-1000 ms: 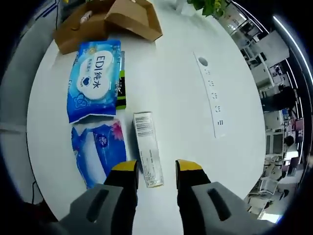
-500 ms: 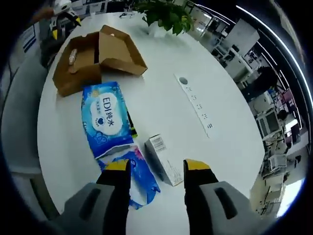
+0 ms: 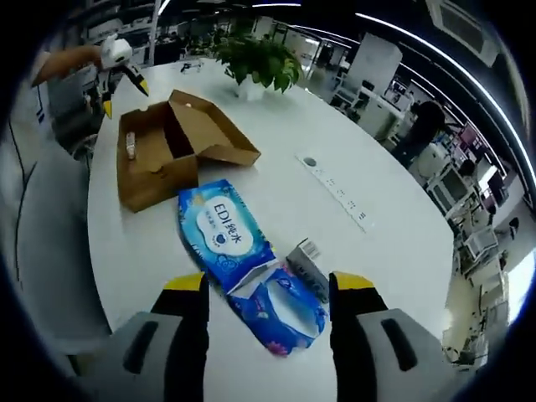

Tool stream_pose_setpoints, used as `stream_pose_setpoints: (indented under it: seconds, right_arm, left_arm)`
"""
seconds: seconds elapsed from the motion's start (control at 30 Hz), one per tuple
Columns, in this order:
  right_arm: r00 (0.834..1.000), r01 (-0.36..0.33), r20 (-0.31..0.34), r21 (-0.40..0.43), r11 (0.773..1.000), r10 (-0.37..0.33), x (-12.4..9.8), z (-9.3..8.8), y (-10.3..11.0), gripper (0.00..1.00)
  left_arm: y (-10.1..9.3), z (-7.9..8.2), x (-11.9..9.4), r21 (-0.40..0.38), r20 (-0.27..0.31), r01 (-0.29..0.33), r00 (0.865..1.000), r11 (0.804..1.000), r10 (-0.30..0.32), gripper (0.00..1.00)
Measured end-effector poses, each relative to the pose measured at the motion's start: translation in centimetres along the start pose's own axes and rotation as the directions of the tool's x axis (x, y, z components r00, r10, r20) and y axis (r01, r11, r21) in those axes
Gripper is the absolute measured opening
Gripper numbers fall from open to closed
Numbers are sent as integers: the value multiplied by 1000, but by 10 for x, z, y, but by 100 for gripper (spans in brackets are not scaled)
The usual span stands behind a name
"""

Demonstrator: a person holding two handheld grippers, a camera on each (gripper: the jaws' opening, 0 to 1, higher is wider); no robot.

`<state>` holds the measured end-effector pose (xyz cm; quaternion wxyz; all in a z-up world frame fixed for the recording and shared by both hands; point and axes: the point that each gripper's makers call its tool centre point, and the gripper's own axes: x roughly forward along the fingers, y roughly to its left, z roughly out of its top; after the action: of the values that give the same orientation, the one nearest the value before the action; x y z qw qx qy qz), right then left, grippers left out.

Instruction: Operate the shoe box by opening the lid, removing the specified soft item, and placing it in the target area until the item is outside and the box remains undamaged.

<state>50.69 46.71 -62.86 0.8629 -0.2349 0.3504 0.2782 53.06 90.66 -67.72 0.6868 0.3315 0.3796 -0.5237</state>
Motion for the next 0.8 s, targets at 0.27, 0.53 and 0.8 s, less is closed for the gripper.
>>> stream_pose_setpoints:
  seconds: [0.27, 0.53, 0.8]
  right_arm:
    - [997, 30, 71, 122, 992, -39, -19, 4, 30, 66]
    - [991, 19, 128, 231, 973, -50, -26, 8, 69, 74]
    - [990, 14, 134, 239, 971, -47, -24, 5, 99, 82]
  left_arm:
    - [8, 8, 11, 7, -9, 62, 998, 998, -62, 69]
    - [13, -4, 28, 90, -143, 141, 981, 986, -127, 61]
    - [13, -12, 47, 173, -249, 202, 956, 964, -156, 58]
